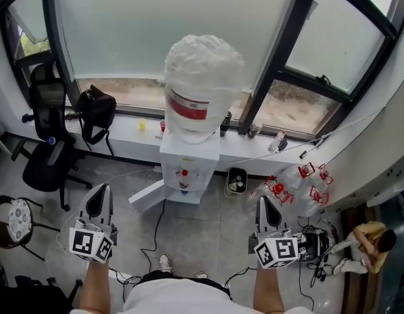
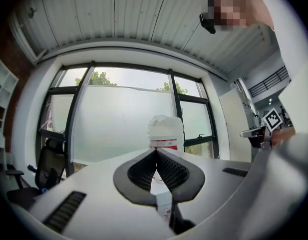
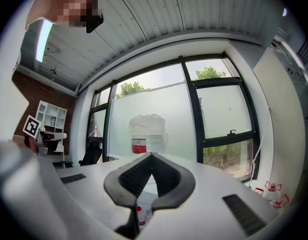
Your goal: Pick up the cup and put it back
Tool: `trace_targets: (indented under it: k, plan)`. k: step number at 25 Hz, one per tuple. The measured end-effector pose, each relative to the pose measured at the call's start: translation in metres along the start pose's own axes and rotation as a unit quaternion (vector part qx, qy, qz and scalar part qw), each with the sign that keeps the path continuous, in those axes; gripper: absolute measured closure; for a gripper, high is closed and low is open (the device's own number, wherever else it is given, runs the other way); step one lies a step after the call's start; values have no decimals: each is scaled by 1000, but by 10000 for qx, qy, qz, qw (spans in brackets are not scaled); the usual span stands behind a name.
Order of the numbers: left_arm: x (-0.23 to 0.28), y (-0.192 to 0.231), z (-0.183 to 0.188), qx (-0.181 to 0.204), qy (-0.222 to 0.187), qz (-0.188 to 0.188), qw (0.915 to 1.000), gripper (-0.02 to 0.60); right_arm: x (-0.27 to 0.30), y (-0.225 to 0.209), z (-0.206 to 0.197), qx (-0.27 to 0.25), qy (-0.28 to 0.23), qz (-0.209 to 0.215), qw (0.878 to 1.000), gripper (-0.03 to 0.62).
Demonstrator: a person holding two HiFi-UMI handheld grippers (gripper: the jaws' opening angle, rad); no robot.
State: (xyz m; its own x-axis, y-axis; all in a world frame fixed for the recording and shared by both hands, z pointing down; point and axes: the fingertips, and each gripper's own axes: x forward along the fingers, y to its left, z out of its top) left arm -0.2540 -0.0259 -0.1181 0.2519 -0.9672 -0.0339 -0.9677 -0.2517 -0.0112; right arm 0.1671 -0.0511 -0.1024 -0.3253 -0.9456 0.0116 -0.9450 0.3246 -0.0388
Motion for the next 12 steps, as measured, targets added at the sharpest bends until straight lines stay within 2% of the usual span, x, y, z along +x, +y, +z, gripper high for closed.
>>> trace_targets:
  k: [6,12]
  plan:
    - [-34,23,0,-143,-105,606,9980,557,-26,-26,-12,-158,356,-368,9986,574]
    - [-21,23,15,-219,-459,548,9972,558,-25,-28,-7,-156,262,-547,9980,574]
